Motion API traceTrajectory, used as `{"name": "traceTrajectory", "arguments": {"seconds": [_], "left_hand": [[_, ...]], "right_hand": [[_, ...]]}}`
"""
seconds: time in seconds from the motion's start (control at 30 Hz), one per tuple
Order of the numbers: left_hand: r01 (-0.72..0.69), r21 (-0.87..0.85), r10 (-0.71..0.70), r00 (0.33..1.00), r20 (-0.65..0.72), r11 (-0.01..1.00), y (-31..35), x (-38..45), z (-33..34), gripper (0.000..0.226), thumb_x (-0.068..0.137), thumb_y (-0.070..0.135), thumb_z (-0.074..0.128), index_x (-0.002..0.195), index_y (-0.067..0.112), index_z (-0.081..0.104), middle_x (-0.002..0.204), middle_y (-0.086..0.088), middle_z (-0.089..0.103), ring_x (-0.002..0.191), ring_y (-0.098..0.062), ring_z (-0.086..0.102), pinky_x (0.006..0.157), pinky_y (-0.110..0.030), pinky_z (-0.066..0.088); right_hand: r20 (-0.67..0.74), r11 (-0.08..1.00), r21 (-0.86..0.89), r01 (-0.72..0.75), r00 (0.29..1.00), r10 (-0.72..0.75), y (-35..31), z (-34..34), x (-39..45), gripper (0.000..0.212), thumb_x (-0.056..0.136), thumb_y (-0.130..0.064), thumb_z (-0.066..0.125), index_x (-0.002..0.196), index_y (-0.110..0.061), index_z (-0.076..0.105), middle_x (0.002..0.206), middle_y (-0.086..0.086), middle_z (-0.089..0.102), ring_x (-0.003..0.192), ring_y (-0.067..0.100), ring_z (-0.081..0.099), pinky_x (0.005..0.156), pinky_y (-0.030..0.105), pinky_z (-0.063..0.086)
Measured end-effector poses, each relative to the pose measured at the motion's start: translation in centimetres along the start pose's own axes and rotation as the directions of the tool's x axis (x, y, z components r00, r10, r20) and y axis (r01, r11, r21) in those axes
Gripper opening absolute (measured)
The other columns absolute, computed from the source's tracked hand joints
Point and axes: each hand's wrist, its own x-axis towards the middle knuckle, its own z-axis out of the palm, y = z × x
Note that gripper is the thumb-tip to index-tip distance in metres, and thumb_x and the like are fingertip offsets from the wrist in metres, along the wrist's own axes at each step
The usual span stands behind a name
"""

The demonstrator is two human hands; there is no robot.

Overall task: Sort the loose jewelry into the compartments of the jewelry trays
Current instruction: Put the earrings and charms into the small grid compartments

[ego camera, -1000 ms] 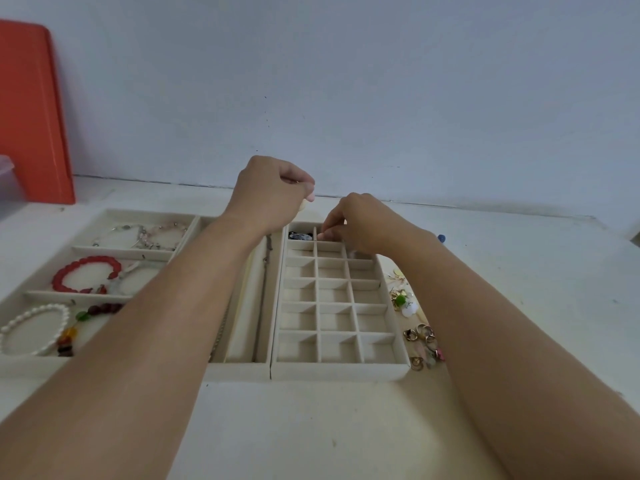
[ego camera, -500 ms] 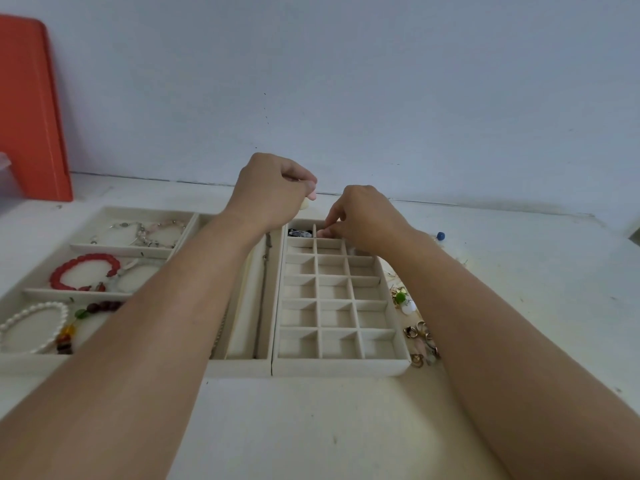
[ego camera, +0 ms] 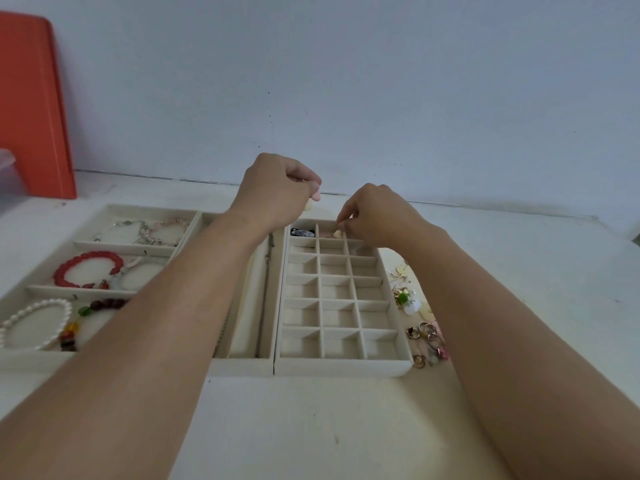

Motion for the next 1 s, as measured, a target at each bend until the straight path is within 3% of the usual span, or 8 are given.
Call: {"name": "traceTrajectory", "arguments": {"seconds": [0.23, 0.33, 0.47, 0.7, 0.83, 1.0], "left_hand": [[0.011, -0.007, -0.011, 1.000, 0.017, 1.000, 0.1, -0.2, 0.1, 0.016, 0.092, 0.008, 0.064, 0.100, 0.015, 0.076, 0.076, 0.011, 0.073, 0.052, 0.014, 0.057, 0.046, -0.002, 0.037], [0.032, -0.005, -0.032, 0.999, 0.013, 0.999, 0.1, -0.3, 0.0, 0.017, 0.089, 0.011, 0.072, 0.105, 0.017, 0.072, 0.080, 0.007, 0.076, 0.056, 0.010, 0.060, 0.045, -0.007, 0.041], [0.037, 0.002, -0.037, 0.999, 0.002, 0.999, 0.1, -0.4, 0.0, 0.016, 0.087, 0.018, 0.077, 0.102, 0.019, 0.072, 0.086, 0.005, 0.076, 0.087, -0.005, 0.067, 0.057, -0.020, 0.042], [0.040, -0.016, -0.040, 0.999, 0.008, 0.999, 0.1, -0.5, 0.0, 0.012, 0.086, 0.023, 0.079, 0.097, 0.022, 0.074, 0.080, 0.006, 0.076, 0.091, -0.008, 0.069, 0.071, -0.023, 0.047], [0.064, -0.029, -0.063, 0.998, 0.025, 0.998, 0.1, -0.6, 0.2, 0.018, 0.084, 0.029, 0.081, 0.099, 0.021, 0.074, 0.086, 0.007, 0.077, 0.093, -0.007, 0.069, 0.070, -0.022, 0.046], [0.104, -0.003, -0.102, 0.978, 0.180, 0.995, -0.3, -1.1, 0.5, 0.026, 0.079, 0.025, 0.085, 0.103, 0.020, 0.075, 0.095, 0.005, 0.075, 0.090, -0.005, 0.071, 0.058, -0.004, 0.045]], "right_hand": [[-0.001, 1.000, -0.009, -0.026, 1.000, 0.026, -0.5, -0.9, -0.5, 0.010, 0.090, -0.026, 0.069, 0.092, -0.032, 0.077, 0.093, -0.004, 0.070, 0.081, 0.019, 0.066, 0.074, 0.032, 0.056], [-0.044, 0.987, 0.159, -0.001, 0.999, 0.008, -0.6, -2.4, -0.7, 0.009, 0.092, -0.029, 0.068, 0.093, -0.029, 0.078, 0.084, -0.007, 0.071, 0.069, 0.011, 0.066, 0.062, 0.024, 0.052], [0.072, 0.863, 0.506, 0.004, 0.996, -0.047, -1.3, -3.9, -1.5, 0.015, 0.091, -0.041, 0.070, 0.090, -0.029, 0.079, 0.085, -0.010, 0.077, 0.073, 0.006, 0.069, 0.061, 0.022, 0.051], [0.099, 0.762, 0.648, -0.005, 0.992, -0.078, -1.3, -3.6, -1.7, 0.026, 0.079, -0.043, 0.084, 0.090, -0.020, 0.078, 0.088, -0.005, 0.078, 0.071, 0.006, 0.068, 0.065, 0.025, 0.051], [0.107, 0.704, 0.710, -0.016, 0.991, -0.085, -1.2, -3.7, -1.7, 0.021, 0.081, -0.031, 0.085, 0.092, -0.016, 0.076, 0.084, 0.001, 0.078, 0.067, 0.008, 0.064, 0.063, 0.020, 0.052], [0.081, 0.670, 0.742, -0.028, 0.995, -0.049, -1.1, -4.1, -1.6, 0.012, 0.087, -0.023, 0.080, 0.097, -0.017, 0.080, 0.082, -0.004, 0.075, 0.068, 0.007, 0.063, 0.063, 0.017, 0.050]]}}
